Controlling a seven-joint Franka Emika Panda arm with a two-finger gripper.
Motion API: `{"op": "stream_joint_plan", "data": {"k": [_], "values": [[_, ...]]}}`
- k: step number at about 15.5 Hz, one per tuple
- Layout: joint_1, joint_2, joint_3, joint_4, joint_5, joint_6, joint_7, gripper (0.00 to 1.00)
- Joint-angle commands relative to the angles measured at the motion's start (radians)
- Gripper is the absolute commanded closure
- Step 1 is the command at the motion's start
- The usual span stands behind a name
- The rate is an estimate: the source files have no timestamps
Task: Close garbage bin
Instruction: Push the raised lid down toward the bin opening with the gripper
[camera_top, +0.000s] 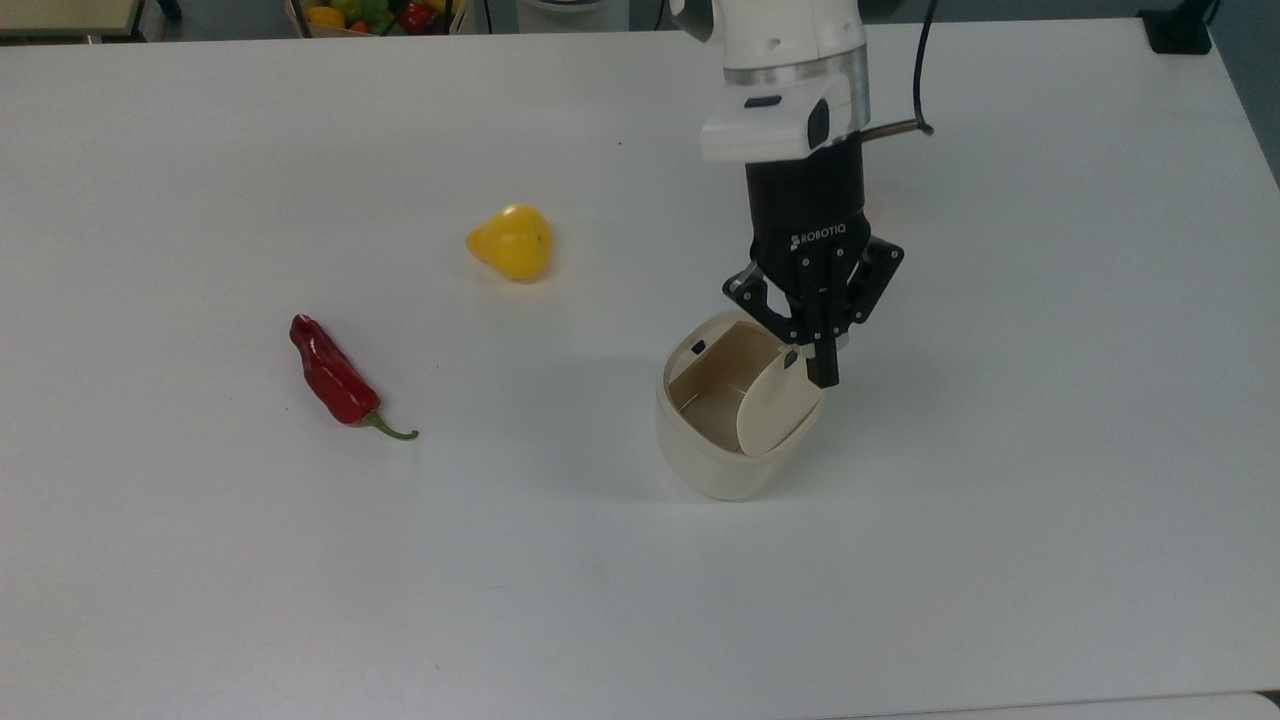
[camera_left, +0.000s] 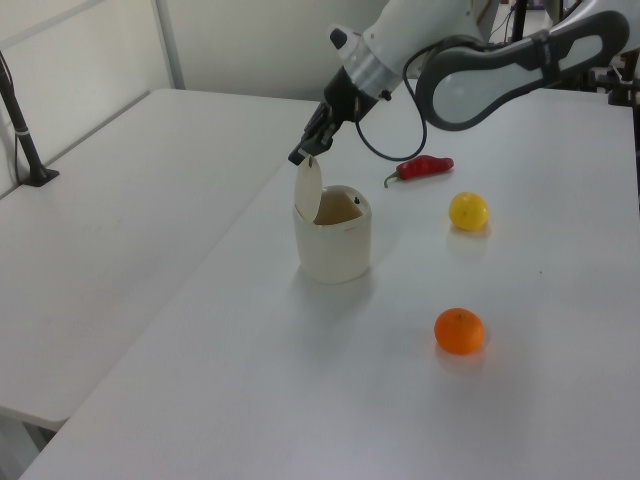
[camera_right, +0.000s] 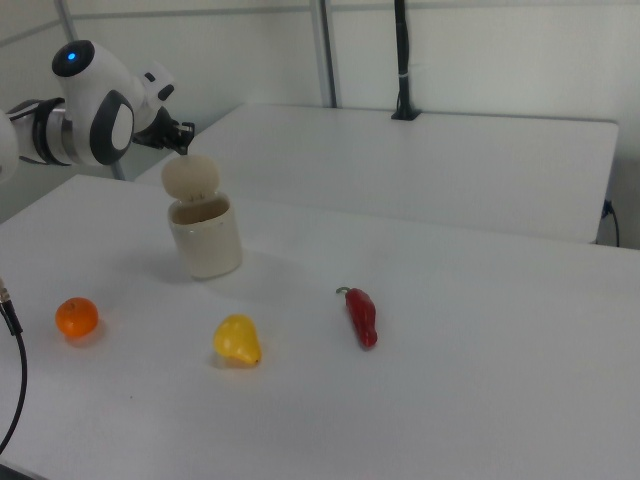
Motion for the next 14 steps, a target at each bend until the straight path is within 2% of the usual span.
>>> {"op": "stream_joint_plan", "data": {"k": [1,5,8,14], "values": [[0.005,-0.008,-0.002,0.009,0.019,-0.002,-0.006,1.0],[0.002,-0.046,-0.004,0.014,0.001,-0.191,-0.011,1.0],[0.003,-0.052,-0.005,0.011,0.001,-0.229,-0.011,1.0],[-0.009,-0.049,-0.013,0.005,-0.042,-0.309,-0.008,1.0]]}}
